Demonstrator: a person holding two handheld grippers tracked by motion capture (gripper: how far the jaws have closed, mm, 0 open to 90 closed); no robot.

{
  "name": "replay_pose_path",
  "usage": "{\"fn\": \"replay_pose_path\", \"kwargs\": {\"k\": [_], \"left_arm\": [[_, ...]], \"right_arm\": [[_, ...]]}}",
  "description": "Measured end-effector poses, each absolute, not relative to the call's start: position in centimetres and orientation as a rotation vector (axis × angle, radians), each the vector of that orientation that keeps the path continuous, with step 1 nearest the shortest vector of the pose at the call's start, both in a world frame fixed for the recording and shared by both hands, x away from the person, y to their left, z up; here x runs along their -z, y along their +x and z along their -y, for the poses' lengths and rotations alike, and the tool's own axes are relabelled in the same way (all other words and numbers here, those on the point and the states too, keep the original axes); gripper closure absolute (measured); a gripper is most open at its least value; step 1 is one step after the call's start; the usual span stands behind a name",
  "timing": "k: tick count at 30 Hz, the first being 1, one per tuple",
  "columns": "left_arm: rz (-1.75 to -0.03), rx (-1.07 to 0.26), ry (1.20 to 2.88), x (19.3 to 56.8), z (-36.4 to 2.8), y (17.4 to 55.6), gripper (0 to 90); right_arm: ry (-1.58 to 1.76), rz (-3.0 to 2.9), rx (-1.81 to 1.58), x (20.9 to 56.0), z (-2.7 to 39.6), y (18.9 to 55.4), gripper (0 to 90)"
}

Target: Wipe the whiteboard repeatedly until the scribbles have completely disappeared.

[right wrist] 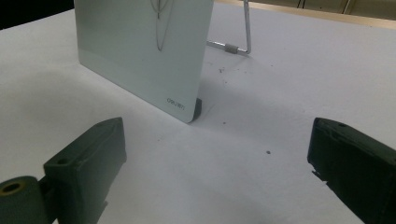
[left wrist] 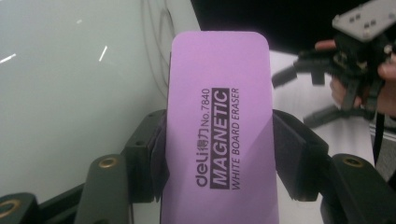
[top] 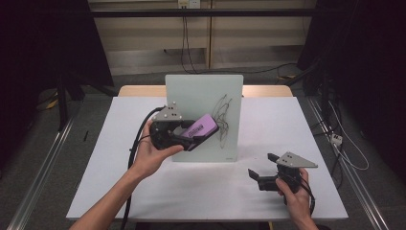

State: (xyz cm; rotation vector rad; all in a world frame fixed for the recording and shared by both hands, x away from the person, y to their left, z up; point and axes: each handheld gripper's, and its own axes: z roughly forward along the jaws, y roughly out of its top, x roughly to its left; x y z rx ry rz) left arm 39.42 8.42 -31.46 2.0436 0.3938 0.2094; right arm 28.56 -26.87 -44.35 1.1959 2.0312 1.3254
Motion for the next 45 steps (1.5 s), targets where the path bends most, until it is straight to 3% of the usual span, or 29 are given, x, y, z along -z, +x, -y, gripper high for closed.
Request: {"fn": "replay_pose_path", "kwargs": {"k": [28,45], "left_arm": [[-0.315,-0.419,2.057,25.4,-4.6,41.9,41.1],[-0.325,-0.434,2.076,25.8,-2.5,43.9,41.1]], "right_arm": [[1.187,-2.037,-1.333,44.3,26.7,28.5,4.3],[1.192,-2.036,-1.336,44.3,26.8,28.5,4.2]]}}
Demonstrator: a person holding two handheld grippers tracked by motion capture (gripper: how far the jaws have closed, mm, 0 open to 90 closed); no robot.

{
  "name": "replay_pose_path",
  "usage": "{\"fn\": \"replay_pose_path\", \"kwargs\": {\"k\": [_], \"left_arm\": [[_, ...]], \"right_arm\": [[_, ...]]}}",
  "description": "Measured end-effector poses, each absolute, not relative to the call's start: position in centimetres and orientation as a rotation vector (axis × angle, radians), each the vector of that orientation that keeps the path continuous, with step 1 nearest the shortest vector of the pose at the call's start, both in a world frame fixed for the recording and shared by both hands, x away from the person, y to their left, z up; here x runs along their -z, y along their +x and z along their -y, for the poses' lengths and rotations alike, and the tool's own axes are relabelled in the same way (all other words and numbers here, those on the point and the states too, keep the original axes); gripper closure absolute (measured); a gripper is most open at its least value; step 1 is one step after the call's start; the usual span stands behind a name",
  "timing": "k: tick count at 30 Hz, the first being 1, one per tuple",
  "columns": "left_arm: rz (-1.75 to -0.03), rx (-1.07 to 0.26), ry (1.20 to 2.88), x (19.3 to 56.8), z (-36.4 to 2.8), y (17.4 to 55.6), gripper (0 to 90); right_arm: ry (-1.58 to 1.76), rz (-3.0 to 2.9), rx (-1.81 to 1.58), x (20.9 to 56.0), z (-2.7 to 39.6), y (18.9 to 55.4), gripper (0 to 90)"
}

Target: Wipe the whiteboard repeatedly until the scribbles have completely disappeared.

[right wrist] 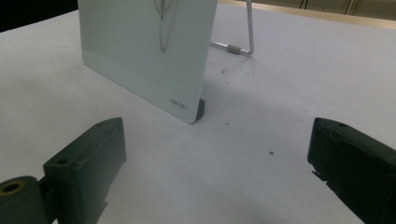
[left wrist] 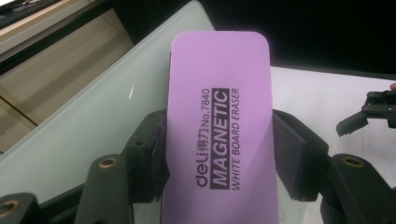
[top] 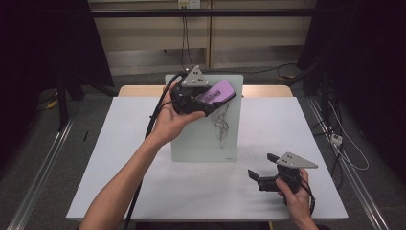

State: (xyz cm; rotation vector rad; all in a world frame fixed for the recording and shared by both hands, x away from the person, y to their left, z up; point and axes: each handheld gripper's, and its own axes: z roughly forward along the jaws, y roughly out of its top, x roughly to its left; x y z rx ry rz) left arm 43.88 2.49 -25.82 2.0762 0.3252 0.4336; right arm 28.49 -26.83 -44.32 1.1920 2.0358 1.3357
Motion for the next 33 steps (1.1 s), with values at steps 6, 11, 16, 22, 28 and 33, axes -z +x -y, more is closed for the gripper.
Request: {"fn": "replay_pose_path", "kwargs": {"k": [6,11,16,22,28,33], "left_arm": [[-0.307,-0.466,2.086,25.8,-2.0,43.8,41.1],[-0.285,-0.481,2.113,26.6,-1.7,43.8,41.2],[-0.262,-0.502,2.158,27.1,-1.2,43.4,41.3],[-0.249,-0.504,2.177,27.8,-0.6,43.0,41.3],[-0.223,-0.518,2.216,28.8,-0.1,42.5,41.3],[-0.203,-0.497,2.249,30.6,0.4,41.8,41.3]], "right_arm": [[1.194,-2.036,-1.334,44.3,26.8,28.5,4.2],[1.199,-2.038,-1.353,44.3,26.8,28.5,4.2],[1.204,-2.031,-1.362,44.4,27.0,28.5,4.0],[1.199,-2.043,-1.357,44.4,26.8,28.5,4.0],[1.198,-2.041,-1.351,44.4,26.8,28.5,4.0],[1.192,-2.045,-1.347,44.4,26.7,28.5,4.0]]}}
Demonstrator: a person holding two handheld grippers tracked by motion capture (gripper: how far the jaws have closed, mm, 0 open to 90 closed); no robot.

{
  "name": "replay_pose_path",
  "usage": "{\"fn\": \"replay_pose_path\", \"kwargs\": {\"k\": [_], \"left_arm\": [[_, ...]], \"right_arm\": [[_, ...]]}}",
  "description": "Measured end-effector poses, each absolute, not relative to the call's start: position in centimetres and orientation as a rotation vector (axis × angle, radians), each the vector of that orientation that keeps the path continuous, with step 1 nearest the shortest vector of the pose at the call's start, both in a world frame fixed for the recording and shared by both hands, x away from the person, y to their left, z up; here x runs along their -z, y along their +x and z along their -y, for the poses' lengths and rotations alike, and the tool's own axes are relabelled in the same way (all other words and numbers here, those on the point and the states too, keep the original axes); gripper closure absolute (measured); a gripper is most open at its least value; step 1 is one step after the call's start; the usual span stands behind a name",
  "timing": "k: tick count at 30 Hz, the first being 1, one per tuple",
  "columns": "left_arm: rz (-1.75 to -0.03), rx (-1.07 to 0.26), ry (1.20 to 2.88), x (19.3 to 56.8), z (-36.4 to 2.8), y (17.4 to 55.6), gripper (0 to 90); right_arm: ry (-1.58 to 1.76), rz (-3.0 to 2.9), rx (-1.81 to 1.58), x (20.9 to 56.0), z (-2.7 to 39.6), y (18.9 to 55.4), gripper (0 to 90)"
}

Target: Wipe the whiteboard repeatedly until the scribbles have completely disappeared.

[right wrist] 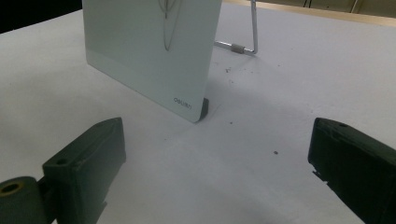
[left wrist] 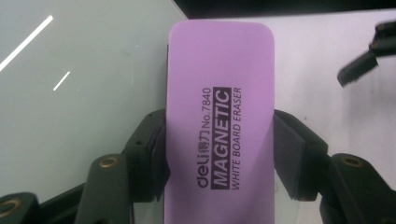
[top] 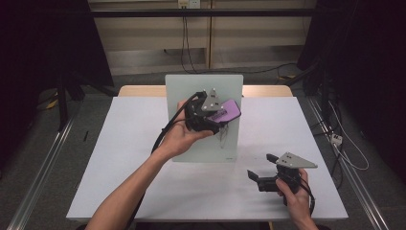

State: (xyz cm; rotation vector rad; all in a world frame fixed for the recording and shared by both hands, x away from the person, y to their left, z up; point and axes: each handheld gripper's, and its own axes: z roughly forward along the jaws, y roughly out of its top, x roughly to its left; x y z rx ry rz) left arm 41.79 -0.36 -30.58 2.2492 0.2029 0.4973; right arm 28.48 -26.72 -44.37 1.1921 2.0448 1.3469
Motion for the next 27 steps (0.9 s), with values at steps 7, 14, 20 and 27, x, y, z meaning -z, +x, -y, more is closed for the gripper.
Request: {"fn": "replay_pose_path", "kwargs": {"k": [7,14,20,27], "left_arm": [[-0.202,-0.47,2.263,31.5,0.7,41.5,41.3],[-0.217,-0.45,2.26,31.2,0.5,41.7,41.3],[-0.239,-0.471,2.237,29.7,0.0,42.2,41.3],[-0.305,-0.518,2.171,27.3,-1.9,43.1,41.3]], "right_arm": [[1.184,-2.05,-1.34,44.4,26.7,28.5,4.0],[1.181,-2.05,-1.338,44.4,26.7,28.5,4.0],[1.184,-2.054,-1.338,44.4,26.6,28.5,4.0],[1.183,-2.054,-1.339,44.4,26.7,28.5,4.0]]}}
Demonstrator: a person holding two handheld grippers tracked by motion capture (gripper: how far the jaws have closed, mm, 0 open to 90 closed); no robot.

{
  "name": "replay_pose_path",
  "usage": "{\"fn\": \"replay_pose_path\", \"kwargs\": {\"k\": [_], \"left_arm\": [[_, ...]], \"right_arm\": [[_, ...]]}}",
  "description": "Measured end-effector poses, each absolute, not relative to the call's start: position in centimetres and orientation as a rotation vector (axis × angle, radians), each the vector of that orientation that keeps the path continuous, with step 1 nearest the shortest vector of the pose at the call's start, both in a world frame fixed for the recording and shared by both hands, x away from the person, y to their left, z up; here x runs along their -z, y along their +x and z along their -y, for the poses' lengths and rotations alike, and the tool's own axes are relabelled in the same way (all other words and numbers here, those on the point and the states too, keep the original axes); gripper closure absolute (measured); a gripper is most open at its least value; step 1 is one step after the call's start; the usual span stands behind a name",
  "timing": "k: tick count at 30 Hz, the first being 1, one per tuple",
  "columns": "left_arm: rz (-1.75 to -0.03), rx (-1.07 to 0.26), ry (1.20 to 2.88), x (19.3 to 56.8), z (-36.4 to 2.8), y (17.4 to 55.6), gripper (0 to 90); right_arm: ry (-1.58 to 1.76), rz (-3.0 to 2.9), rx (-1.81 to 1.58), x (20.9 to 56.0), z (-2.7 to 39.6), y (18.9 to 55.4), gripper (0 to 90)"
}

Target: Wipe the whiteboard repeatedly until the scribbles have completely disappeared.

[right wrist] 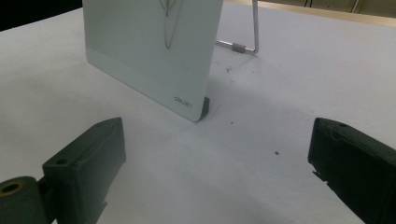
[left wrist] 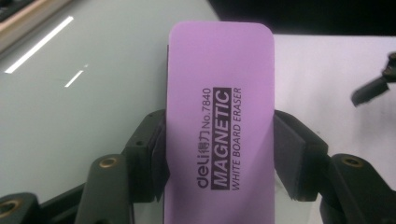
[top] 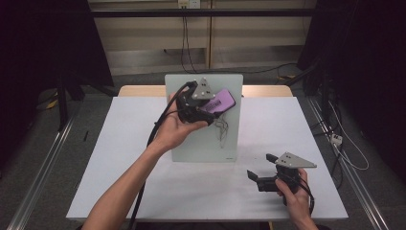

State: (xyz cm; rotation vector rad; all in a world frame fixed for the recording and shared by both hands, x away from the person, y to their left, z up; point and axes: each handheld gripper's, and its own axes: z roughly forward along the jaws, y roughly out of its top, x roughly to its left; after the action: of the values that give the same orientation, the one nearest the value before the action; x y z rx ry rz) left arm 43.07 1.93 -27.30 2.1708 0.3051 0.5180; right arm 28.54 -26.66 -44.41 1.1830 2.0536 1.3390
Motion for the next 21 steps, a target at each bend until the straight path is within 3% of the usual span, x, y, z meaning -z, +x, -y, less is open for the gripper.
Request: {"fn": "replay_pose_path", "kwargs": {"k": [8,21], "left_arm": [[-0.377,-0.572,2.083,25.3,-3.8,43.7,41.3],[-0.31,-0.582,2.157,27.1,-0.9,42.9,41.2]], "right_arm": [[1.184,-2.054,-1.339,44.4,26.6,28.6,4.0],[1.176,-2.064,-1.332,44.5,26.5,28.6,4.0]]}}
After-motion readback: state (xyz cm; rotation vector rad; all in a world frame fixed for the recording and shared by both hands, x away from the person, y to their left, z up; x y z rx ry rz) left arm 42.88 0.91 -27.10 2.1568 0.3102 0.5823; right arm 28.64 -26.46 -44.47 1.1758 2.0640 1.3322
